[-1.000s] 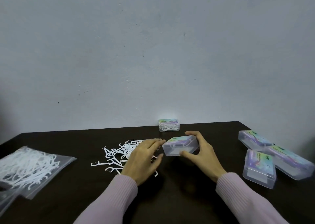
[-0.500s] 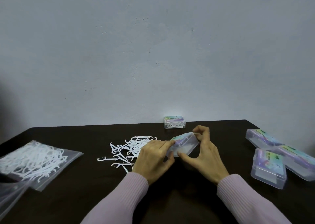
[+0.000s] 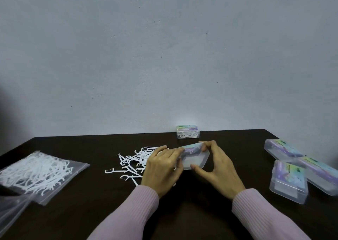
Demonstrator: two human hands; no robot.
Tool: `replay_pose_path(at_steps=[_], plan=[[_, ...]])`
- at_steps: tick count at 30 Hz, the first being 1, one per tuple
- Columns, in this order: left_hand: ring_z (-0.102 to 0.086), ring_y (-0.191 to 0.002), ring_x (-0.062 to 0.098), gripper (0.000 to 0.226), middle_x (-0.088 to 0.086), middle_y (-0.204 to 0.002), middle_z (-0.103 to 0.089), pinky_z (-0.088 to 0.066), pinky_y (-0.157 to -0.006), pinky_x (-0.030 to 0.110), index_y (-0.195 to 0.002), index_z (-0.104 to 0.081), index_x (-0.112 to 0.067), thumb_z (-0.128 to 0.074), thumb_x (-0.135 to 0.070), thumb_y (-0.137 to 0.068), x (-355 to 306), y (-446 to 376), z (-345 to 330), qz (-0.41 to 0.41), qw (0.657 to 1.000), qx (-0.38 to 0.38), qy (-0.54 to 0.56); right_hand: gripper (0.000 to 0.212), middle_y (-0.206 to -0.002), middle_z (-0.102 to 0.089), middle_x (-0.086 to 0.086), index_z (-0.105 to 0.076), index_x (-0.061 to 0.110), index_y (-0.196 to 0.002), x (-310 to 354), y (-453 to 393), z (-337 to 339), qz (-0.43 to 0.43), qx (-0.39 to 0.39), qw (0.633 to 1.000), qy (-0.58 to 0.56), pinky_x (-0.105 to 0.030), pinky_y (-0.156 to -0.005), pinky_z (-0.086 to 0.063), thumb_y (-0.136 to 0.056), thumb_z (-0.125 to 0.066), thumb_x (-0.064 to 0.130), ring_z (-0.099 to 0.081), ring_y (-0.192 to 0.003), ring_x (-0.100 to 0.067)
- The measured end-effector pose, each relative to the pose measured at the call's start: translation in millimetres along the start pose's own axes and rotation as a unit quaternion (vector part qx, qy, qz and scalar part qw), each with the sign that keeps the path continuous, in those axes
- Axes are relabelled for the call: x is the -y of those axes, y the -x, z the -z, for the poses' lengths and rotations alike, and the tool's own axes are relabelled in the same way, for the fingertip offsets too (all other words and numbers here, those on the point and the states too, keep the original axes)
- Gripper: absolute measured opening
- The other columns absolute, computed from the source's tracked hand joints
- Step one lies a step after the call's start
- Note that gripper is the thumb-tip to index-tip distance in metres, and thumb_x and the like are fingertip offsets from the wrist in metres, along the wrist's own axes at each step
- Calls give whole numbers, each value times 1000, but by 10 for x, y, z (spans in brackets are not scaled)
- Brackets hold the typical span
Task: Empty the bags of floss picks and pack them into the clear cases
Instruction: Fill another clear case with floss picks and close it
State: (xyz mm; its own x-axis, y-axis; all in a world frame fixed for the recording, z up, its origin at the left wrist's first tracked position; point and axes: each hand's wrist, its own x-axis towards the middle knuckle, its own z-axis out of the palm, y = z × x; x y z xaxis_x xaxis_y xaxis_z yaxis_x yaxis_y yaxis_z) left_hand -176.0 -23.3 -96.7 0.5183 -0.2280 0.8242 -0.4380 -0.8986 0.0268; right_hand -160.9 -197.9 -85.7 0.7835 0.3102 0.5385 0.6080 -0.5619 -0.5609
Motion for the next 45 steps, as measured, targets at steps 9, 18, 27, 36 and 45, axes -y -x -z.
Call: replay_pose_path(at_steps=[9, 18, 27, 36, 45], plan=[[-67, -83, 10, 45, -2, -96, -71, -42, -98, 30, -108, -67, -12, -73, 3, -66, 46, 6, -25, 61, 998, -19, -11, 55, -131, -46, 6, -38, 32, -123, -118, -21, 42, -88, -19, 996, -17, -27, -101, -37, -79, -71, 25, -43, -123, -11], [-65, -85, 12, 50, -4, -96, -70, -44, -93, 32, -110, -66, -14, -75, 5, -65, 148, 15, 66, 84, 996, 7, -20, 91, -141, -33, -4, -27, 20, -140, -244, -67, 46, -238, 55, 967, -73, -41, -108, -38, -67, -81, 12, -39, -130, -20], [-65, -91, 19, 48, 1, -102, -68, -46, -91, 34, -113, -63, -12, -69, 8, -70, 287, 29, 177, 118, 993, 24, -2, 89, -137, -26, -6, -29, 25, -136, -226, -79, 100, -251, 79, 962, -68, -39, -110, -34, -66, -82, 13, -34, -129, -23], [-51, -109, 2, 36, -10, -119, -56, -40, -96, 19, -123, -55, -22, -56, -9, -89, 536, 240, 422, 195, 975, 95, 47, 45, -113, -34, 6, -37, 27, -107, 48, 22, -32, -85, 24, 996, 24, -16, -87, -37, -77, -70, 20, -40, -109, -8], [-47, -108, -3, 37, -19, -115, -52, -39, -100, 23, -117, -52, -33, -65, -23, -85, 910, 467, 625, 270, 947, 141, 100, 38, -114, -36, 9, -38, 28, -110, 315, -167, -449, 22, 121, 991, 62, -13, -83, -39, -82, -62, 17, -42, -104, -2]])
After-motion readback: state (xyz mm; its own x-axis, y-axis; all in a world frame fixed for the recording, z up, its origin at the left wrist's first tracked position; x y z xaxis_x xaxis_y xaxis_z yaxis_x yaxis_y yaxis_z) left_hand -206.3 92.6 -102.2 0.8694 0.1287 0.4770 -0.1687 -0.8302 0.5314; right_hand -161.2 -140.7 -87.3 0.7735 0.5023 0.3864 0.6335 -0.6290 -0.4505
